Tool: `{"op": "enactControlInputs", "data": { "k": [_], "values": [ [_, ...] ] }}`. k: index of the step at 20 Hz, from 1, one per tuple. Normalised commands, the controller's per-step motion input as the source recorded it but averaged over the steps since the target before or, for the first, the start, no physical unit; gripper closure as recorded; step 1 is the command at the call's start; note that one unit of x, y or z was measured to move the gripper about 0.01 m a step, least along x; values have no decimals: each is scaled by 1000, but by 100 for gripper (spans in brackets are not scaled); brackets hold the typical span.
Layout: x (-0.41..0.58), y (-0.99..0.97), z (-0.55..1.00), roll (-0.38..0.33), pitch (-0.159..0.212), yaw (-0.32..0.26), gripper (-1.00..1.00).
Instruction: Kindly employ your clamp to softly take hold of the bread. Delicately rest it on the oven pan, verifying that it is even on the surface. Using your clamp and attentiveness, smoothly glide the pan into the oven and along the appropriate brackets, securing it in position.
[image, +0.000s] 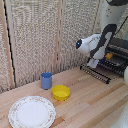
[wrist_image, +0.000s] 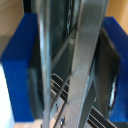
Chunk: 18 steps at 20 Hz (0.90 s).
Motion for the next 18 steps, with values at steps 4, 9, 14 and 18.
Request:
{"op": "enactControlInputs", "data": {
  "k": [4, 9, 14, 18],
  "values": [
    [-206, -999, 164, 0, -21, 39, 100],
    [-106, -980, 90, 1, -21, 55, 100],
    [-55, -822, 7, 9, -26, 64, 100],
    [-14, -378, 38, -70, -28, 58, -100]
  ]
}}
